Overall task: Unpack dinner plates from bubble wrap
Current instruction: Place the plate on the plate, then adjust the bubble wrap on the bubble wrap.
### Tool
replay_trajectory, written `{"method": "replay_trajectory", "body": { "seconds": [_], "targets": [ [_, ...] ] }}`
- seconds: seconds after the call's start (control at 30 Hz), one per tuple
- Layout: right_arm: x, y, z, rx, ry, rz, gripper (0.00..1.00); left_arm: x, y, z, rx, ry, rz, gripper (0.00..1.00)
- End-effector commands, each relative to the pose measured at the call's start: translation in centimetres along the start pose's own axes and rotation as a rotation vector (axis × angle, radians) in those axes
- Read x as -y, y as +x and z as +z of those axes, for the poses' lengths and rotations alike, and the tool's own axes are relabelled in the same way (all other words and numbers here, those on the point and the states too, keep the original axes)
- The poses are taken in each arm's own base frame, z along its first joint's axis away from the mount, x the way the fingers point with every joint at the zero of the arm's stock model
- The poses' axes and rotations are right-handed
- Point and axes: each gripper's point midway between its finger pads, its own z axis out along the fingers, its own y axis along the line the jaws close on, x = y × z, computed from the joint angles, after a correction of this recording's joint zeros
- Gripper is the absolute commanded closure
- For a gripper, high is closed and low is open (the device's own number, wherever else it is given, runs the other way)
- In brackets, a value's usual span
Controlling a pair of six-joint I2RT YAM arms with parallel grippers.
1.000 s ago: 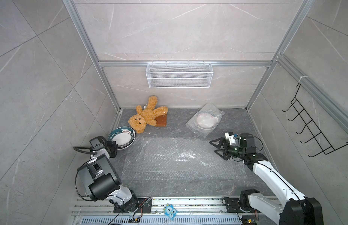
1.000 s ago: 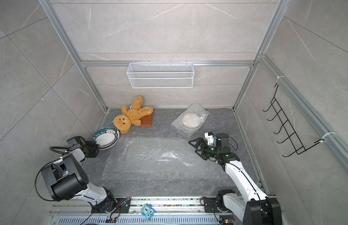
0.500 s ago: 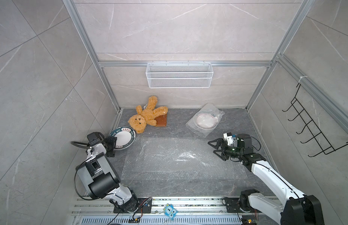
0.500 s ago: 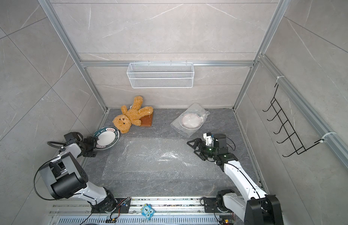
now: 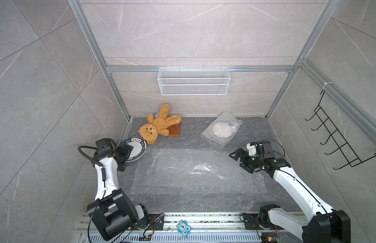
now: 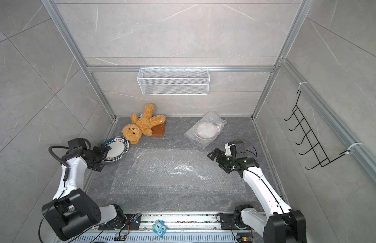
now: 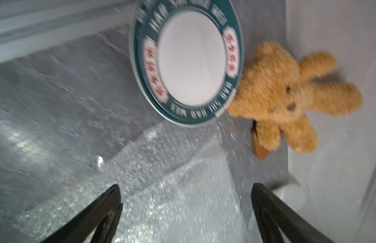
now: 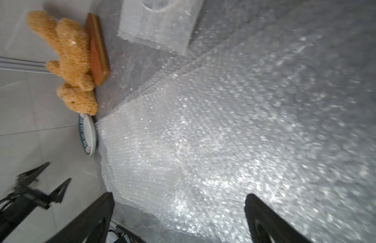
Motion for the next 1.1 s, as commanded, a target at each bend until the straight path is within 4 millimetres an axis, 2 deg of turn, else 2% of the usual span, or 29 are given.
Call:
{"method": "replay_trajectory", "body": {
  "seconds": [0.0,0.1,0.17,0.23,0.33,0.43,0.6,0.83,1.07],
  "targets": [
    [4.8,1.8,-0.7,-0.024,0.229,0.059,0.03,4.2,7.2,-0.4,-0.156,0.061,0.250,0.02],
    [6.8,3.2,-0.8,-0.038,0.292,0.114,0.03,7.6,14.5,1.1,-0.314,0.141,0.389,0.03],
    [8.3,4.1,-0.8,-0.059,0.349,0.150,0.03,8.9,18.9,2.4,-0.412,0.188,0.438,0.03],
    [9.3,4.8,-0.5,-0.079,0.380,0.175,0.03,9.2,22.8,3.7,-0.490,0.183,0.492,0.03],
    [9.1,5.0,0.9,-0.090,0.331,0.185,0.02,8.4,26.6,5.6,-0.576,0.146,0.537,0.03],
    [9.1,4.5,1.6,-0.081,0.329,0.195,0.02,6.7,28.1,7.3,-0.614,0.099,0.514,0.04],
    [10.0,3.8,2.2,-0.057,0.375,0.214,0.01,3.5,29.0,8.9,-0.634,0.029,0.481,0.04],
    [11.4,4.2,4.3,-0.084,0.372,0.304,0.01,0.8,29.6,9.5,-0.657,-0.019,0.459,0.04],
    [13.5,3.6,3.8,-0.027,0.442,0.376,0.00,-0.8,29.8,9.8,-0.664,-0.057,0.433,0.04]
  ]
}}
